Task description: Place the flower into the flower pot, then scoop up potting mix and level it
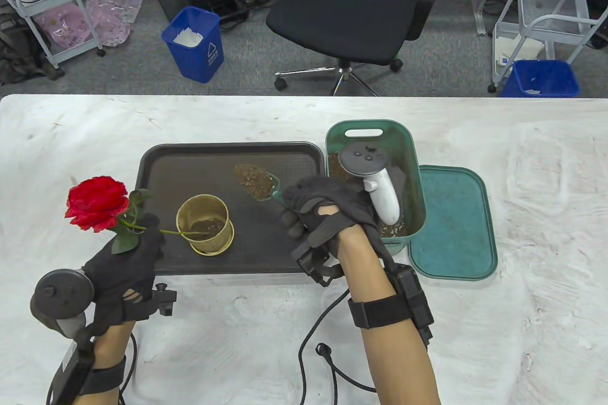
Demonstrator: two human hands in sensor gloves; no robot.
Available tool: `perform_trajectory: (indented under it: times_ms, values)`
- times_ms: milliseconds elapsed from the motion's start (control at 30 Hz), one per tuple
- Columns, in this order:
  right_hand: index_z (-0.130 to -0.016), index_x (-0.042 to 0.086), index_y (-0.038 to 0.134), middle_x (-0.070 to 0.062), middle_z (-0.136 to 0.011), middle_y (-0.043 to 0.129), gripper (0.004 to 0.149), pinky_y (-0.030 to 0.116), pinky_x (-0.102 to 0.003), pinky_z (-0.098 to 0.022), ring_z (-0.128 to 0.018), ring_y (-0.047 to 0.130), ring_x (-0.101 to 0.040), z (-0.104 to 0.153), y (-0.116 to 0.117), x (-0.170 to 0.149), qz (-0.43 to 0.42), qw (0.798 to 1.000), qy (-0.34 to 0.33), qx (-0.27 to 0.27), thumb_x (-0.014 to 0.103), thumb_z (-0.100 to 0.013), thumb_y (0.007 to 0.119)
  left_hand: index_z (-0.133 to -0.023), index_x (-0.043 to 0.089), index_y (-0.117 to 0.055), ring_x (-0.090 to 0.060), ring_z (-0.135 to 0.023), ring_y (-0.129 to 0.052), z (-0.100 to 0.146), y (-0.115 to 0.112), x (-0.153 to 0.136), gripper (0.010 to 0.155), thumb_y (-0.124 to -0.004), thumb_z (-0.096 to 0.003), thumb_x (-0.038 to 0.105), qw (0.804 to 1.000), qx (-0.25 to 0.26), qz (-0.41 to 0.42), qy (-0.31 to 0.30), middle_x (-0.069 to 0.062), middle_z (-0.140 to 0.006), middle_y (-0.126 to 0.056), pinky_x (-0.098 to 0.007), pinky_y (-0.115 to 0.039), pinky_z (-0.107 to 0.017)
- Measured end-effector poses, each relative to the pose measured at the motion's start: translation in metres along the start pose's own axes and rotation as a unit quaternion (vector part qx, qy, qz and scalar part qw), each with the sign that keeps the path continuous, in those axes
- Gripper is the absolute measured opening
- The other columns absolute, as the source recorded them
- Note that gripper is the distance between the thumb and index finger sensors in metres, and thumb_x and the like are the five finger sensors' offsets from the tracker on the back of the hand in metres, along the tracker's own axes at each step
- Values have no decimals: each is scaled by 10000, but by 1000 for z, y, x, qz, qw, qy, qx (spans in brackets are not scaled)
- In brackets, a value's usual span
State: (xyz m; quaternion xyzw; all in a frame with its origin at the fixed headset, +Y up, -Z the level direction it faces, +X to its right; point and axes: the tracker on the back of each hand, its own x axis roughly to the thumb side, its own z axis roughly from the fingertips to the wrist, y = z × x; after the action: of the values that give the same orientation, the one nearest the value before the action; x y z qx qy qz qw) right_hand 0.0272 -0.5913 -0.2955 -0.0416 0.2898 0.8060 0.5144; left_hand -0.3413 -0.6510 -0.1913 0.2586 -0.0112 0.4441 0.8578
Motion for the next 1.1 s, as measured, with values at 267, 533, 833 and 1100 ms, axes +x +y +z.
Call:
perform_trajectory:
  times_ms: [267,533,833,1100]
  values:
    - [-845,25,753,-144,-566,997,523,944,-330,-70,-210,1066,-252,-41,58,-9,54,997,22,43,344,-430,752,-772,213,-939,-144,-238,-1135,-1,0,0,422,-882,-426,448,1000,-1,1,0,29,-570,-1068,-324,-962,-250]
    - [-844,27,755,-146,-572,998,527,946,-338,-76,-217,1068,-261,-54,87,-2,139,990,13,1,347,-426,778,-771,210,-940,-143,-236,-1136,0,0,0,424,-883,-425,448,1000,-1,-2,-4,30,-569,-1068,-324,-963,-252]
    - [-853,46,758,-145,-595,999,552,949,-352,-100,-244,1070,-271,-43,111,16,264,962,-32,-60,345,-398,852,-770,210,-941,-144,-236,-1135,0,0,0,423,-883,-426,448,1000,1,-1,0,29,-568,-1069,-325,-962,-252]
    - [-851,55,766,-142,-597,1001,552,946,-370,-112,-254,1067,-282,-28,133,29,374,914,-91,-124,336,-387,866,-770,211,-941,-144,-235,-1135,0,0,0,422,-884,-425,447,1000,1,-1,0,28,-568,-1069,-324,-963,-251]
